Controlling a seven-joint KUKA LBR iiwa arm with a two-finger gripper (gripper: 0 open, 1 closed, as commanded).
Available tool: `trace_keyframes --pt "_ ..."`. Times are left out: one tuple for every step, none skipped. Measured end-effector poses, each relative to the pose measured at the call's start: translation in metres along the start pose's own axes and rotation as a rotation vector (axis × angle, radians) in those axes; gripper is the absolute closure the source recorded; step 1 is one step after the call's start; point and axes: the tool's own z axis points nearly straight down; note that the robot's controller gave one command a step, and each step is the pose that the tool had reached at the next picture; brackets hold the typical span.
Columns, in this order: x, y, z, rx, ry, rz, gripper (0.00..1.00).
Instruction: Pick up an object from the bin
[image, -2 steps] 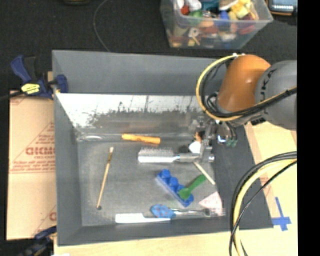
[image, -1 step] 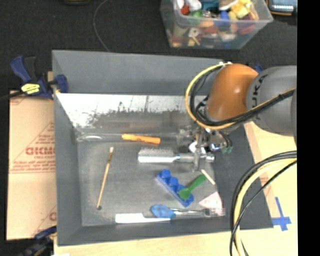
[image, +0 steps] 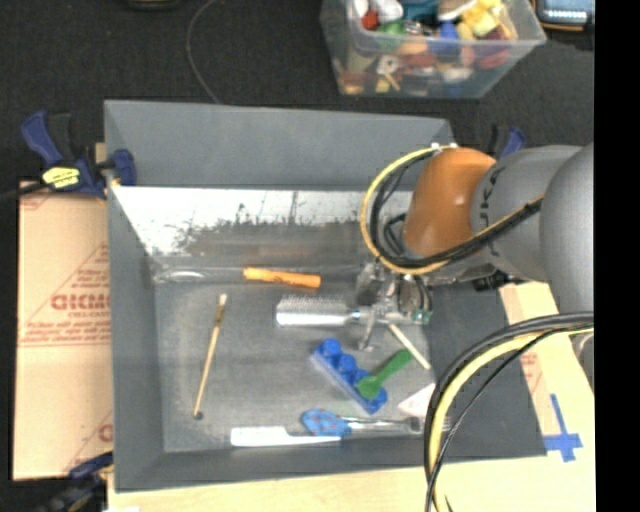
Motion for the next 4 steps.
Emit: trace_keyframes --pt "0.010 0.014 -0.002 0.000 0.000 -0.131 1.00" --pt "0.010 0.014 -0.002 0.000 0.000 -0.131 1.00" --pt "0.010 0.014 -0.003 0.000 -0.001 -0.131 1.00" --pt "0.010 0.013 -0.027 0.000 0.001 -0.131 1.00"
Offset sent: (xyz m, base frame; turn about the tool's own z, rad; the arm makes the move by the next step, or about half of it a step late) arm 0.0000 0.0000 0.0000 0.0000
